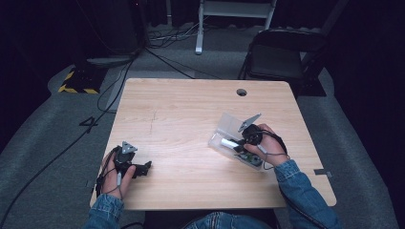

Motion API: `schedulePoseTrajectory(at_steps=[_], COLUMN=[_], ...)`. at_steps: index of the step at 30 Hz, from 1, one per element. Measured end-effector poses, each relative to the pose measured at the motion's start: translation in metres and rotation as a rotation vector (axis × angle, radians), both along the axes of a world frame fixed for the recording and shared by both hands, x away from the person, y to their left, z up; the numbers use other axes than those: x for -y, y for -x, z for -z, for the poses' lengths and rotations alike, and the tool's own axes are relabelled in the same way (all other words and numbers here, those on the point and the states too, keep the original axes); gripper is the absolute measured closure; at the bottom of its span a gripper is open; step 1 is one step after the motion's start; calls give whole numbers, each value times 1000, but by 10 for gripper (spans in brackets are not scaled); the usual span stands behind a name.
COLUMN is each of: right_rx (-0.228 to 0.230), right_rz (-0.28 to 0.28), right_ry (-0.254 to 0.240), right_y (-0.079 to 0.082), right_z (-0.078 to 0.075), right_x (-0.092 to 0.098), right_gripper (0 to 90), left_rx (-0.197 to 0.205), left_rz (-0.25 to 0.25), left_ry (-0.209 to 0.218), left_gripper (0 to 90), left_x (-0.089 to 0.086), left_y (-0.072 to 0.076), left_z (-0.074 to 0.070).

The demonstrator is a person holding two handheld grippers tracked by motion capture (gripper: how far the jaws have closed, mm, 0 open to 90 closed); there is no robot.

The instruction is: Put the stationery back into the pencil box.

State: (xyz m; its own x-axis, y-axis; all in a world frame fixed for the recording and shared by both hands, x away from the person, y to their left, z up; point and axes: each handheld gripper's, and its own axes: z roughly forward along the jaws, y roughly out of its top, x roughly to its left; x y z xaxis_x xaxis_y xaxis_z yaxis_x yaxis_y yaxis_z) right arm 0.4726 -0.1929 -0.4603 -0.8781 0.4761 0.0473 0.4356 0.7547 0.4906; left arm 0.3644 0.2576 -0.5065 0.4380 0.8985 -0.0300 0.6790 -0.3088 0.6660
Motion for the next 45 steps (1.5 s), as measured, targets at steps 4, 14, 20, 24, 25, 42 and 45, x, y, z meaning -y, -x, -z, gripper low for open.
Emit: schedulePoseTrajectory(at_steps=[4, 14, 20, 24, 25, 42, 45], right_rx=[6, 29, 64, 91, 97, 185, 194], right_rz=[-1, 2, 17, 32, 35, 95, 112], right_ry=[-1, -9, -67, -114, -125, -247, -250], right_y=[0, -1, 2, 6, 7, 32, 36], right_z=[0, -2, -14, -22, -24, -54, -55], right_x=[0, 2, 4, 7, 8, 40, 50], right_gripper=[644, 607, 542, 489, 465, 387, 374], left_rx=[1, 0, 1, 1, 0, 2, 1], left_rz=[0, 0, 0, -1, 0, 2, 2], left_ry=[0, 0, -1, 0, 0, -1, 0], left_gripper=[0, 0, 0, 0, 0, 0, 0], left_x=[0, 0, 0, 0, 0, 0, 0], left_y=[0, 0, 0, 0, 0, 0, 0], left_z=[0, 0, 0, 0, 0, 0, 0])
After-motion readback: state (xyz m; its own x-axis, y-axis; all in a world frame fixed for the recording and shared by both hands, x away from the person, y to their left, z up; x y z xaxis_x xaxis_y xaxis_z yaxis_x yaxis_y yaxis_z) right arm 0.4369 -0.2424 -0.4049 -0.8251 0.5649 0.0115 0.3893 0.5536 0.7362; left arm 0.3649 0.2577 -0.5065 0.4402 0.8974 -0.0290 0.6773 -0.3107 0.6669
